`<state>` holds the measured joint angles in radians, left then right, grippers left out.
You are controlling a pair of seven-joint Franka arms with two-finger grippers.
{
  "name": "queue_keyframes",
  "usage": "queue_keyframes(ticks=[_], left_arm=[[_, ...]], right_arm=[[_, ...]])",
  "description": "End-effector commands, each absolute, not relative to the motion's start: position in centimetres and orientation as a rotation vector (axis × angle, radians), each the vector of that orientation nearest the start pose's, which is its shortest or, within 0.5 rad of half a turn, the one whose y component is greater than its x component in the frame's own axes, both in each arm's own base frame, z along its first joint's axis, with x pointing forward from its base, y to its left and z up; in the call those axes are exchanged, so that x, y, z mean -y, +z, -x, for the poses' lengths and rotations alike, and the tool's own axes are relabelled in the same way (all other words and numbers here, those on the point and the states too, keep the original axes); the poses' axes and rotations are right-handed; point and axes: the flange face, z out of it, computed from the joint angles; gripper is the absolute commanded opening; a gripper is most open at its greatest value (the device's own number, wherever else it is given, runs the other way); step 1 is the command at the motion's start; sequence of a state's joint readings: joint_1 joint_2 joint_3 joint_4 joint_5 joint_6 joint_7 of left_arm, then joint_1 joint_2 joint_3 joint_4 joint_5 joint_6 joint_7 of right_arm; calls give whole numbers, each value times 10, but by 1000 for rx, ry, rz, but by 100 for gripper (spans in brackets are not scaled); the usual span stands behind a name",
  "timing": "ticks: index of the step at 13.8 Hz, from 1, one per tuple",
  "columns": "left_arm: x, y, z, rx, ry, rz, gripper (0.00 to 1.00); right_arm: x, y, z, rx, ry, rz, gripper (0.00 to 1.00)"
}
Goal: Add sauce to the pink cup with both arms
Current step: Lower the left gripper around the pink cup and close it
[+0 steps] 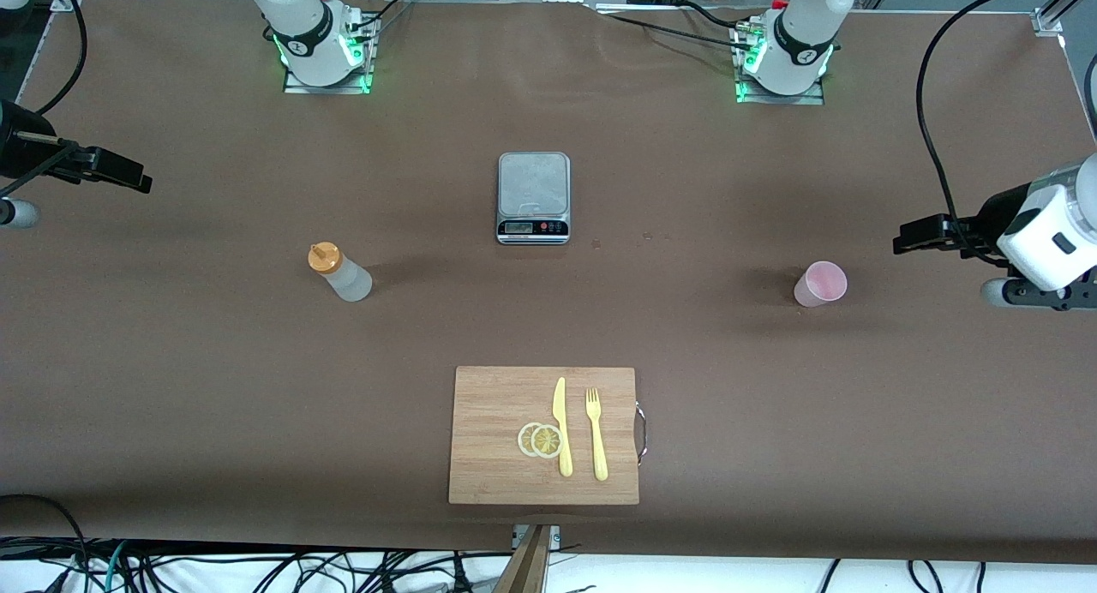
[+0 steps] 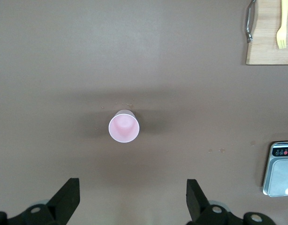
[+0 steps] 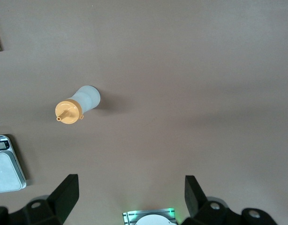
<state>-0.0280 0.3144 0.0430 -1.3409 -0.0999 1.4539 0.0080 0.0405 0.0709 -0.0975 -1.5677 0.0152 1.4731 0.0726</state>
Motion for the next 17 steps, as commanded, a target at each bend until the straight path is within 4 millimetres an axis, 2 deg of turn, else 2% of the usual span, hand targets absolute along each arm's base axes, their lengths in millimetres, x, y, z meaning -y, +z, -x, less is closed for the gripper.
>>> queue_keyframes(ticks=[1,5,7,8,10,12,14,17], left_arm=[[-7,493,-644,30,344,3162,100],[-22,393,-641,-70,281,3149,100],[-41,345,-632,-169,205,3155,100],[-51,327,-626,-219,194,3157,100],[-58,297,-615,-240,203,3164,99],[-55,272,-597,-239,244,3167,97],[-52,254,-582,-201,257,3196,96],[-54,242,-567,-170,277,3205,95]], right_arm=[[29,584,-564,-198,244,3116,100],[29,584,-564,-198,244,3116,100],[29,583,-564,-198,247,3115,100],[29,584,-564,-198,244,3116,100],[29,584,-564,-198,244,3116,100],[29,584,-564,-198,244,3116,100],[29,583,-564,-198,247,3115,100],[29,583,-564,-198,247,3114,100]])
